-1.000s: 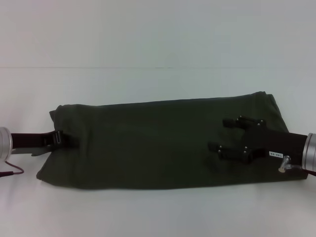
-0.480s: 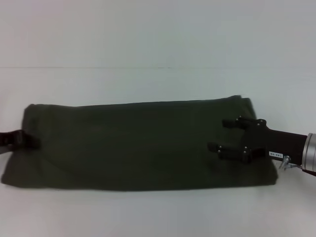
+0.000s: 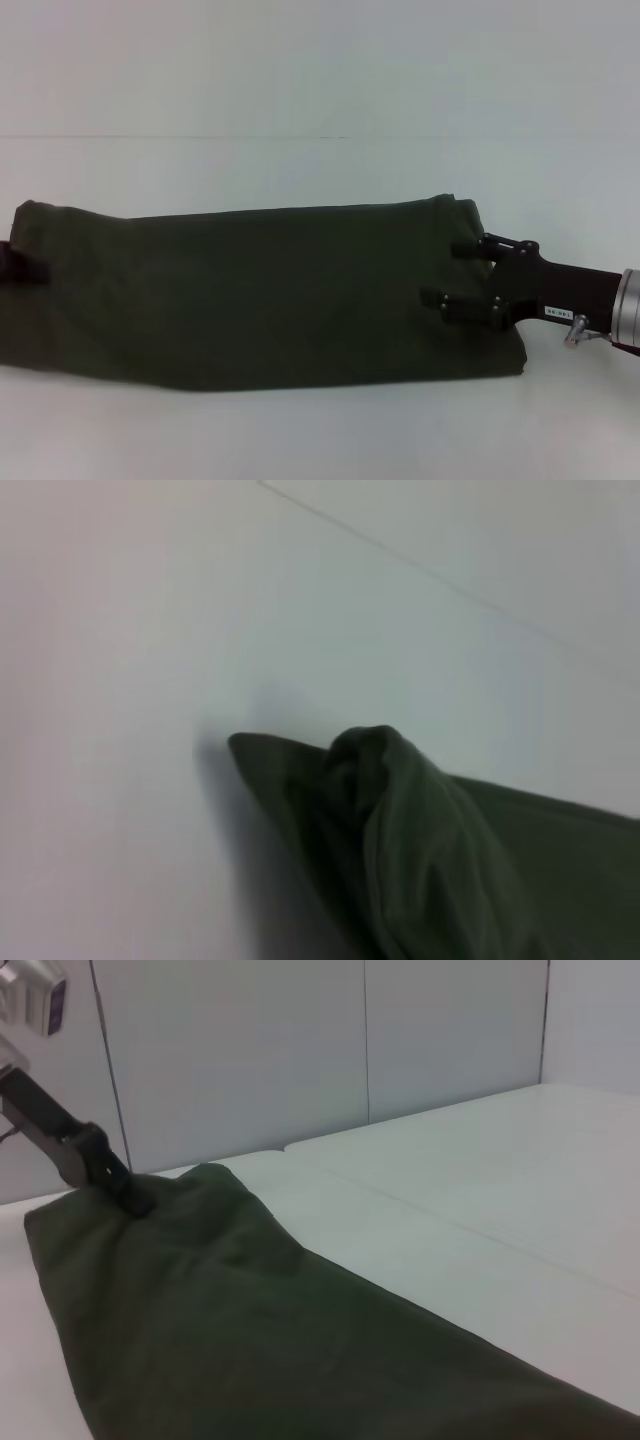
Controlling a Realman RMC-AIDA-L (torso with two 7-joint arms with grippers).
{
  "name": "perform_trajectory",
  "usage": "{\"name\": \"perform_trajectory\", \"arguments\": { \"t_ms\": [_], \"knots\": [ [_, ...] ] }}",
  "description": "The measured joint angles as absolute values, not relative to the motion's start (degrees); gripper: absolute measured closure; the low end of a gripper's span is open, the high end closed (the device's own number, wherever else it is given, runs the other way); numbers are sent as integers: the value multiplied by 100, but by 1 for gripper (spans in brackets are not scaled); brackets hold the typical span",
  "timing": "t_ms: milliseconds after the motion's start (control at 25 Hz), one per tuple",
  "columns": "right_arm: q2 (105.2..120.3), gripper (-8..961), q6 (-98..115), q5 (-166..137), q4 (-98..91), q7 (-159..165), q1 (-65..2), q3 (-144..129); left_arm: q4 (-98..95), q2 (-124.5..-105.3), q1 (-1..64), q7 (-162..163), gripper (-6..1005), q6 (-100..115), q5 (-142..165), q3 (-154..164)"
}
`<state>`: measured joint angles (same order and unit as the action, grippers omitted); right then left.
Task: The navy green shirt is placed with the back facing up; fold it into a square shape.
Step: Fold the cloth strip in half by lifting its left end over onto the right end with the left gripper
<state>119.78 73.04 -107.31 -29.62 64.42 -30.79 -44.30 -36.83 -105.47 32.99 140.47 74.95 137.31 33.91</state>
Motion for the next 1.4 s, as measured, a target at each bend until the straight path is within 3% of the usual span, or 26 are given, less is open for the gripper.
{"name": "perform_trajectory", "arguments": {
  "t_ms": [400, 560, 800, 1080, 1400],
  "knots": [
    [11986, 84, 7303, -10731, -2961, 6391, -3084, -4430, -4178, -10564, 3732, 15283, 879, 8789, 13301, 3158],
    [11987, 84, 7303, -10731, -2948, 6389, -3085, -4429, -4133, -10692, 3970, 15398, 877, 9262, 12735, 3154],
    [11987, 84, 7303, -10733, -2938, 6389, -3080, -4430, -3817, -11138, 4253, 15412, 879, 9275, 11920, 3156],
    [11994, 84, 7303, -10732, -2949, 6389, -3012, -4396, -3194, -11910, 4312, 14792, 880, 8468, 11493, 3157],
    [11966, 85, 7303, -10722, -2968, 6389, -2821, -4200, -2539, -12378, 4305, 13897, 882, 7838, 10799, 3191]
  ]
}}
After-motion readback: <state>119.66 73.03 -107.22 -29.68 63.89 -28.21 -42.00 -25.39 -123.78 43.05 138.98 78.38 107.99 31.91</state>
